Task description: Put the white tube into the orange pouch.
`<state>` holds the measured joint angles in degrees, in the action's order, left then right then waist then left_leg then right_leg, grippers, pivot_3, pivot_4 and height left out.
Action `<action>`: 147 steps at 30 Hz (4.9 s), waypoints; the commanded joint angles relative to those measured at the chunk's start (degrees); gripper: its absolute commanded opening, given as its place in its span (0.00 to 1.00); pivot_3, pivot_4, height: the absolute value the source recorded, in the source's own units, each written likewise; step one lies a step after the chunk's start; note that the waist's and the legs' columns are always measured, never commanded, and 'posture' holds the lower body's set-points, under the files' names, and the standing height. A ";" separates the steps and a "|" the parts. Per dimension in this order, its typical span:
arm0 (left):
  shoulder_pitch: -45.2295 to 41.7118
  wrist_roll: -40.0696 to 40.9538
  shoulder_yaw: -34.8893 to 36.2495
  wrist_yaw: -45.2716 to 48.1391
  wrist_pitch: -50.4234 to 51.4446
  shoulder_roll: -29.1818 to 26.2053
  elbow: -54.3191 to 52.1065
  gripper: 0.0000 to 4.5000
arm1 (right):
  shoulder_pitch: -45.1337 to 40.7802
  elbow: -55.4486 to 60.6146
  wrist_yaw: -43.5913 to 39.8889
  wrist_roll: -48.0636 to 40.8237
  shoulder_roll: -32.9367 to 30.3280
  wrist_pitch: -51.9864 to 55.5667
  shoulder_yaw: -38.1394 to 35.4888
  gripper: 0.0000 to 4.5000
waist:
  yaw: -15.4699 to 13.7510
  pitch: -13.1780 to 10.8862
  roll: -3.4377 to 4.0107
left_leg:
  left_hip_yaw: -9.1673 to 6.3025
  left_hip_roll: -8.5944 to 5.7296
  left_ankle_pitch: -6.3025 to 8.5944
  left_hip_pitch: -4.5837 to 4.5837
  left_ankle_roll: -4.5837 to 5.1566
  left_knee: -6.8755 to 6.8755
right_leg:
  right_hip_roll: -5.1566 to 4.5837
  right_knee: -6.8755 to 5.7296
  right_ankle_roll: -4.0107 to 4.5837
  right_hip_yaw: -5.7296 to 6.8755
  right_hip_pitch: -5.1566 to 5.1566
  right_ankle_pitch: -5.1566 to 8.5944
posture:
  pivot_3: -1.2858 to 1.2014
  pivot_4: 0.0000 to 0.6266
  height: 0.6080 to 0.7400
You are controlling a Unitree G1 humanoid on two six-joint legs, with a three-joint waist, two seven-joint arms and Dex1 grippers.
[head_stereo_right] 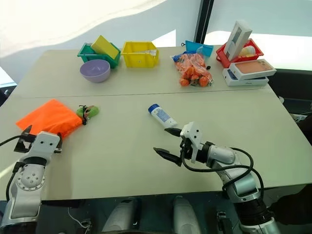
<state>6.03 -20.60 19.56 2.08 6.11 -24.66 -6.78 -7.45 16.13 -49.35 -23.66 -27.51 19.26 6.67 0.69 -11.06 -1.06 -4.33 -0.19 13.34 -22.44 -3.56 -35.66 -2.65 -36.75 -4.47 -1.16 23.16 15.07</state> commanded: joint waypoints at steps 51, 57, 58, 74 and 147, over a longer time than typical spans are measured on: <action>7.48 -2.56 -0.52 1.15 0.37 -6.71 -4.17 0.99 | -0.81 -0.69 0.40 2.71 2.59 -3.82 2.05 1.00 | 0.07 0.02 -0.04 | 0.00 0.03 0.00 0.05 0.00 -0.12 | 0.00 -0.29 0.15 -0.03 0.06 0.08 | 0.52 0.24 1.00; 6.04 -1.83 1.40 -1.69 1.77 -5.25 -3.69 0.99 | -0.72 -0.81 0.35 2.91 2.68 -3.94 2.18 1.00 | 0.05 0.03 -0.04 | 0.00 0.03 0.00 0.04 0.00 -0.16 | -0.01 -0.31 0.15 -0.03 0.05 0.08 | 0.52 0.24 1.00; 5.56 -1.52 1.82 -2.17 1.93 -5.06 -3.54 0.99 | -0.76 -0.83 0.34 2.93 2.69 -3.92 2.19 1.00 | 0.03 0.03 -0.05 | -0.01 0.03 0.00 0.04 0.00 -0.17 | -0.01 -0.32 0.15 -0.03 0.05 0.08 | 0.52 0.24 1.00; -0.93 -4.06 -3.76 -3.09 -0.87 -7.01 0.26 0.99 | -1.45 -0.58 0.40 2.86 2.99 -3.79 2.48 1.00 | 0.08 0.04 -0.06 | -0.01 0.00 0.00 0.04 0.00 -0.27 | 0.00 -0.39 0.02 -0.02 0.03 0.01 | 0.52 0.24 1.00; -5.87 6.13 -5.36 12.44 -2.60 -16.91 4.27 0.01 | -1.72 -1.47 2.63 4.89 6.98 -7.34 5.30 1.00 | 0.09 0.07 -0.11 | -0.02 0.04 0.00 0.03 0.00 -0.29 | -0.04 -0.43 0.08 -0.03 0.06 0.03 | 0.52 0.24 1.00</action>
<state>0.38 -16.60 12.55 13.64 3.56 -41.68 0.11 -8.31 13.39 -46.36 -18.24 -20.37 12.98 12.81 0.78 -11.00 -1.18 -4.35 -0.15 13.34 -22.40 -3.56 -35.95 -2.70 -37.18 -4.39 -1.19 23.21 15.10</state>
